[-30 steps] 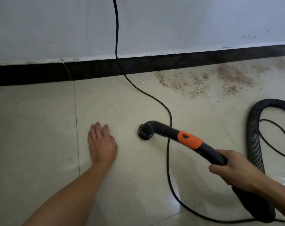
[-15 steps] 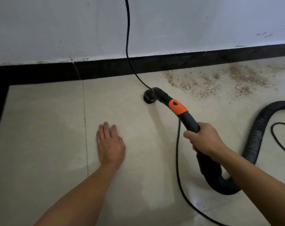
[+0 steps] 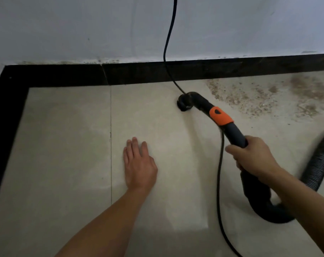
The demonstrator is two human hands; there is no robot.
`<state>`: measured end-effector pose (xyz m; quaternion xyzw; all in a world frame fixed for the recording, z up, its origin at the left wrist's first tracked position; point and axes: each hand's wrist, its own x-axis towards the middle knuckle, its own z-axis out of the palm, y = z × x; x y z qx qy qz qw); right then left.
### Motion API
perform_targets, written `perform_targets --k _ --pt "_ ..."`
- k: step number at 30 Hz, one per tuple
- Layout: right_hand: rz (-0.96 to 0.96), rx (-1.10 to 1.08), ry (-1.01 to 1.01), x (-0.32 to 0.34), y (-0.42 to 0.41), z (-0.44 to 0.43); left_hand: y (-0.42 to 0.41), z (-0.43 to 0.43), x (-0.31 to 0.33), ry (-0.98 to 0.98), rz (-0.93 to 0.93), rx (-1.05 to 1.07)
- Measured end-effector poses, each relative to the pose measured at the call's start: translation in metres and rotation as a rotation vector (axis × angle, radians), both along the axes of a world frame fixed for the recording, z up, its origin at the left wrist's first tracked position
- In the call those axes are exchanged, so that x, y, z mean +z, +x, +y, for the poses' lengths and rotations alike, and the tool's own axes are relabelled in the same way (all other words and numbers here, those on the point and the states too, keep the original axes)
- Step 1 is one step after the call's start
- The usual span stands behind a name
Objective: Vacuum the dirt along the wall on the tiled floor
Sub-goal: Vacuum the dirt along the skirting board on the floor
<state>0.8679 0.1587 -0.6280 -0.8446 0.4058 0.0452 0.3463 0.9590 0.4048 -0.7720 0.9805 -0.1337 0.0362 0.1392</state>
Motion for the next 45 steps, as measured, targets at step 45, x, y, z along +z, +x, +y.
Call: perform_targets --k 45 --pt "0.135 0.221 -0.073 0.012 -0.044 0.032 0.0 0.007 0.0 -0.025 0.047 -0.022"
